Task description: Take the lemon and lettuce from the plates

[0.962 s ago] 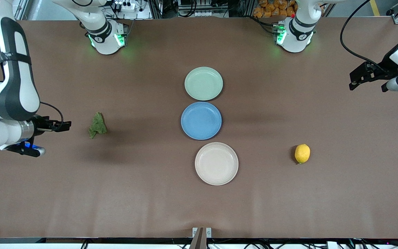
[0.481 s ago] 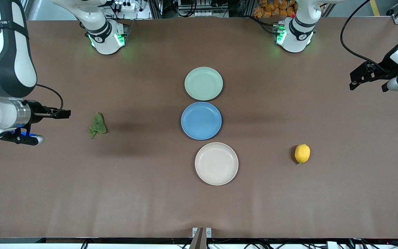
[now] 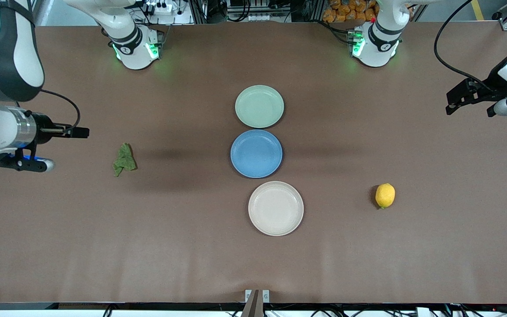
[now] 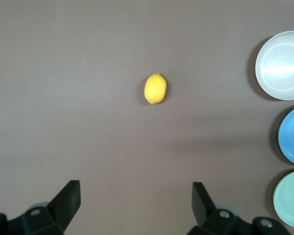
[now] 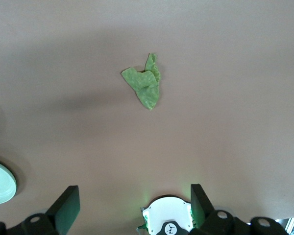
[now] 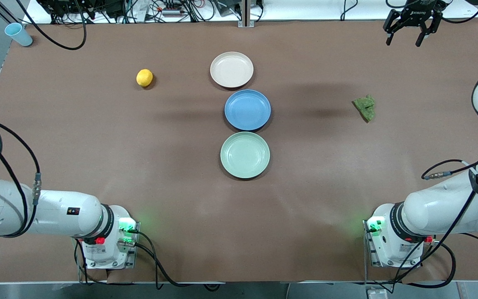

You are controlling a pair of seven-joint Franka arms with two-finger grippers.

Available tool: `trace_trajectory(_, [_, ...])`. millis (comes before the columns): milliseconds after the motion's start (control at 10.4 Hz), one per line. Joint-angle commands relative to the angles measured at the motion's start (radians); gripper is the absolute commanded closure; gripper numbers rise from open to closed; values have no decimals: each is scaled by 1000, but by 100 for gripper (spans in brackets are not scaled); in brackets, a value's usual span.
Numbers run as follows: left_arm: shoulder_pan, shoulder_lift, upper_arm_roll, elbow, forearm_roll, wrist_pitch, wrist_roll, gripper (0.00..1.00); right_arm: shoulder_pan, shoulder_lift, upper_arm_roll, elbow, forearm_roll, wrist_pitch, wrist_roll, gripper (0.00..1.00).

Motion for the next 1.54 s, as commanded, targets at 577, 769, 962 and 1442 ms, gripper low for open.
trace_trajectory(577, [7,-4,1,7,-6,-19,-1,0,37,-119,9,-26,-3,-48,1,0])
trace_trajectory(769, [7,-4,1,7,-6,-19,-1,0,43,-136,9,-26,-3,-59,3,0])
trace_trajectory(962, [8,-3,3,7,-6,-18,-1,0,45,-139,10,-26,-3,-62,3,0])
trace_trajectory(1442, [8,-1,3,7,-6,-18,-1,0,43,-169,7,-23,-3,-50,1,0])
